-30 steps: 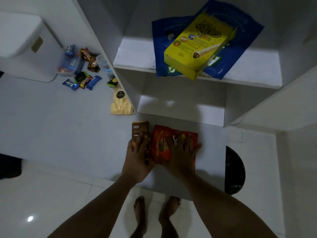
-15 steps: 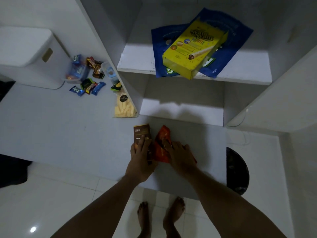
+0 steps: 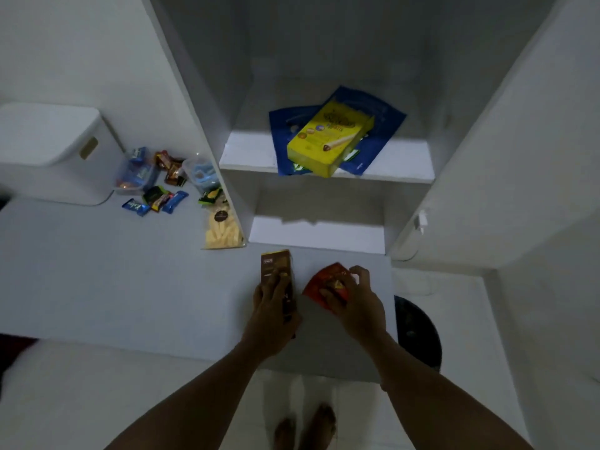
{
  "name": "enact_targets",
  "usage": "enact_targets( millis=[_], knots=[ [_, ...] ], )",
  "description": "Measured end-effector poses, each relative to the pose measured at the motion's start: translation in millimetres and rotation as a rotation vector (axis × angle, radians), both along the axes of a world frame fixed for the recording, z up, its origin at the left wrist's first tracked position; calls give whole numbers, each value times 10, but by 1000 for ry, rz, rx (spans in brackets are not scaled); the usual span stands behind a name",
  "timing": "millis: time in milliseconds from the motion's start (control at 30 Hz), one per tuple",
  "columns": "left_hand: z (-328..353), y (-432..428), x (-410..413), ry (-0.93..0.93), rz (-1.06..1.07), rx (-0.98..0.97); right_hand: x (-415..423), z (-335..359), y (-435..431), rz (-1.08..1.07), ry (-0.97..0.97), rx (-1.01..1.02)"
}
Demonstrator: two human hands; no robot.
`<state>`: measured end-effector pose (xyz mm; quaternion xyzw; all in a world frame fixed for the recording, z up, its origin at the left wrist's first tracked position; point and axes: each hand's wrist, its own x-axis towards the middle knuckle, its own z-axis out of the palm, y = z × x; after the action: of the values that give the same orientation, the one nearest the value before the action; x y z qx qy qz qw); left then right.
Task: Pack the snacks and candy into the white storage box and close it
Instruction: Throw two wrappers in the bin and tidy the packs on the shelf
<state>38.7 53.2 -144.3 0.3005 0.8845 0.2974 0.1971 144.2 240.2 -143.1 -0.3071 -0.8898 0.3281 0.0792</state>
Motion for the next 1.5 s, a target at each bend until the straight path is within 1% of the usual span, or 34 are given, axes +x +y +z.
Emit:
enact_targets(
  millis=[200,233,333,433,533,633,700,800,867,1000,1133,1267,1400,1500],
  knots=[
    [234,392,313,16,-189,119,662,406,76,-188,16,43],
    [259,457,390,5,-222,117,801,454,92,-231,8,50],
    [224,649,635,61,-344,156,1219,545,163,-346,-34,102],
    [206,847,930,76,-455,156,1630,567,262,-447,-92,129],
    [234,1079,1214,112,-580,200,1935,575,403,-493,-113,130],
    [205,1379,1474,122,-655,208,2143,535,600,-457,-166,162],
    [164,1625,1627,137,-638,165,2263,431,820,-442,-207,173],
    [37,1974,1818,113,-626,85,2427,208,1208,-423,-245,138],
    [-79,2190,1934,73,-609,46,2506,76,1474,-386,-251,90],
    [-451,2521,2180,-59,-536,-82,2596,-377,1999,-266,-372,18],
    [-971,2685,2294,-180,-355,-105,2581,-849,2224,-233,-426,-138],
    [-1331,2679,2467,-379,-166,-164,2498,-1337,2283,-229,-516,-280],
    [-1821,2749,2478,-496,-89,-183,2266,-1921,2243,-384,-522,-481],
    [-2199,2863,2376,-544,-33,-169,2053,-2303,2257,-467,-519,-643]
  ],
)
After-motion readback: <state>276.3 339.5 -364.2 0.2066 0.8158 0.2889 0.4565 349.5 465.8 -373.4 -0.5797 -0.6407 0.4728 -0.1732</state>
